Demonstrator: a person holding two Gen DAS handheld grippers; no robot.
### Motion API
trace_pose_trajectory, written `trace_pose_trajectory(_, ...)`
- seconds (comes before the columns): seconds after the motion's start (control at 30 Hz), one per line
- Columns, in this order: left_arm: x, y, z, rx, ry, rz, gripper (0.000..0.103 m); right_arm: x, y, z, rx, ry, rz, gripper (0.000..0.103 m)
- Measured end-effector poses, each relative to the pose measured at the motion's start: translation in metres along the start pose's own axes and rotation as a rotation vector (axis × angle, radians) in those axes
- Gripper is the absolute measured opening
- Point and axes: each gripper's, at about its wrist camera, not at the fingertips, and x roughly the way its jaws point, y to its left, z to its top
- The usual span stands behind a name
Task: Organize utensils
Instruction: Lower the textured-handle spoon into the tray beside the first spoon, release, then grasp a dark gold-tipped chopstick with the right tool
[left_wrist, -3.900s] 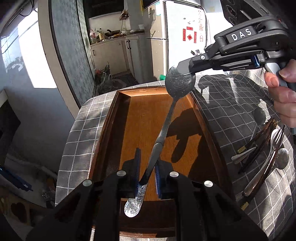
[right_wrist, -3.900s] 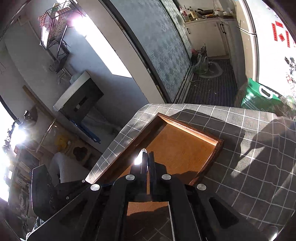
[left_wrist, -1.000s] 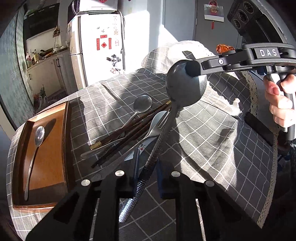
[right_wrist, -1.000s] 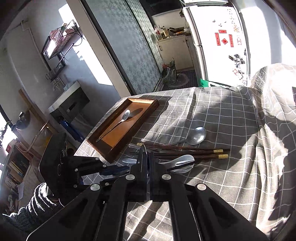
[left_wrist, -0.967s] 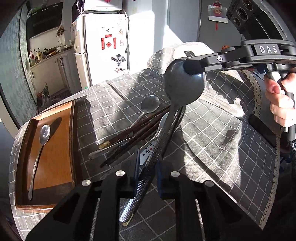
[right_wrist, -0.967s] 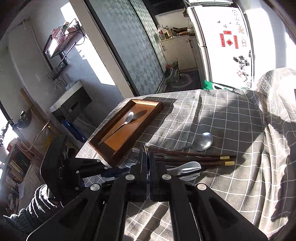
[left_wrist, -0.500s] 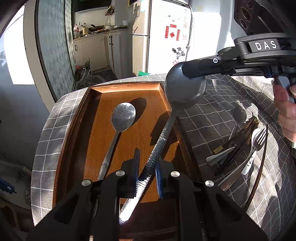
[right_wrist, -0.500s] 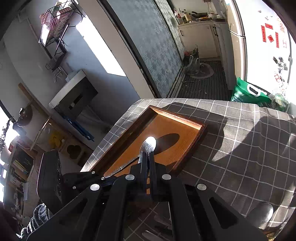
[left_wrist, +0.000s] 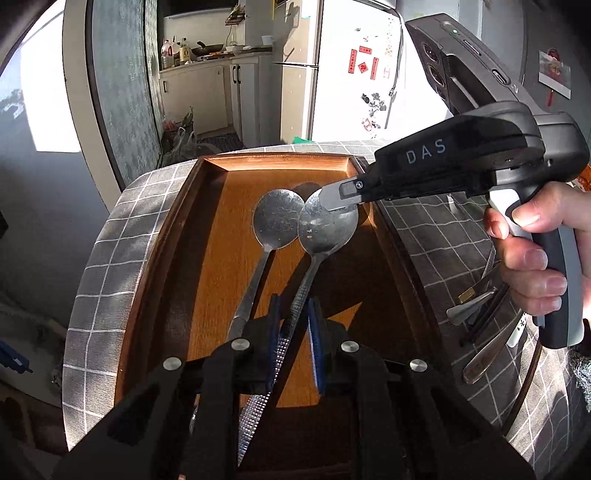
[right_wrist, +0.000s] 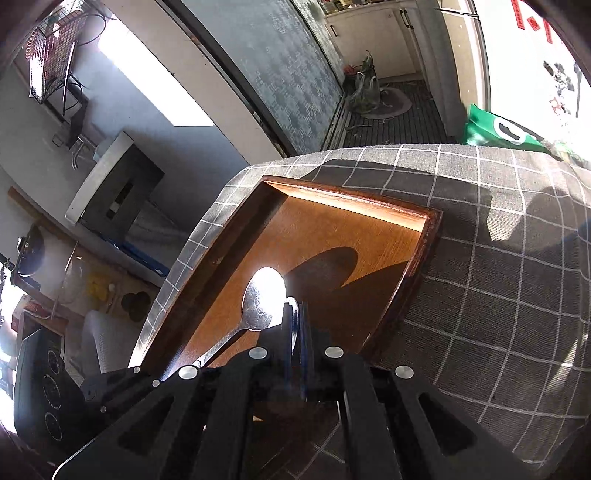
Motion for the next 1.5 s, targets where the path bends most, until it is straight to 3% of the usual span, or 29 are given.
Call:
trace_pose_trajectory(0.1,-0.005,0.001,-0.001,-0.002,0.0,0.002,0.018,-0.001,0.002,-0.003,-0.001,-0.009,0.002,0.007)
trace_pose_trajectory(0.13,-0.009,-0.001,-0.002,0.006,-0.008,-0.008,0.018,-0.005,0.002,-0.004,0.004,-0.011,0.012,0.014)
trace_pose_trajectory(0.17,-0.014,-0.003,-0.003,0.019,-0.018,-0.017,0.027,-0.011,0.002,-0.007,0.007,-0.019,0.025,0.022)
trace_pose_trajectory(0.2,-0.019,-0.006,-0.004,0.034,-0.029,-0.02,0.036,-0.02,0.001,-0.008,0.008,-0.039,0.029,0.045)
trace_pose_trajectory(0.23,-0.025,-0.011,-0.005,0.05,-0.046,-0.018,0.052,-0.03,0.001,-0.011,0.008,-0.061,0.031,0.061)
trace_pose_trajectory(0.27,-0.031,-0.015,-0.007,0.062,-0.063,-0.021,0.064,-0.04,-0.001,-0.012,0.007,-0.075,0.045,0.063)
trace_pose_trajectory(0.43,-0.054,-0.041,-0.017,0.089,-0.099,-0.103,0.083,-0.099,-0.012,-0.03,-0.01,-0.112,0.026,0.071)
trace_pose_trajectory(0.67,-0.066,-0.097,-0.036,0.19,-0.1,-0.228,0.087,-0.185,-0.05,-0.073,0.015,-0.19,-0.058,0.074)
trace_pose_trajectory(0.77,-0.064,-0.126,-0.049,0.281,-0.056,-0.294,0.087,-0.205,-0.069,-0.099,0.054,-0.208,-0.069,0.074)
trace_pose_trajectory(0.83,-0.06,-0.143,-0.06,0.351,-0.027,-0.297,0.087,-0.212,-0.08,-0.115,0.072,-0.21,-0.074,0.074)
trace_pose_trajectory(1.0,-0.04,-0.16,-0.069,0.387,0.039,-0.266,0.08,-0.221,-0.093,-0.143,0.088,-0.219,-0.094,0.074)
trace_pose_trajectory(1.03,-0.036,-0.16,-0.068,0.382,0.051,-0.255,0.073,-0.221,-0.094,-0.148,0.089,-0.218,-0.094,0.074)
trace_pose_trajectory(1.07,-0.033,-0.16,-0.067,0.377,0.059,-0.248,0.057,-0.221,-0.095,-0.151,0.094,-0.216,-0.092,0.074)
trace_pose_trajectory(1.1,-0.031,-0.159,-0.067,0.369,0.068,-0.248,0.055,-0.221,-0.097,-0.155,0.101,-0.213,-0.091,0.074)
trace_pose_trajectory(1.13,-0.03,-0.159,-0.066,0.357,0.077,-0.267,0.046,-0.22,-0.098,-0.157,0.11,-0.206,-0.085,0.074)
trace_pose_trajectory(1.2,-0.03,-0.16,-0.063,0.352,0.081,-0.263,0.017,-0.215,-0.1,-0.161,0.124,-0.19,-0.075,0.074)
trace_pose_trajectory(1.27,-0.032,-0.158,-0.061,0.314,0.079,-0.27,0.008,-0.208,-0.1,-0.163,0.138,-0.178,-0.06,0.074)
trace_pose_trajectory(1.5,-0.054,-0.16,-0.05,0.278,-0.015,-0.296,0.007,-0.189,-0.088,-0.157,0.189,-0.167,0.052,0.069)
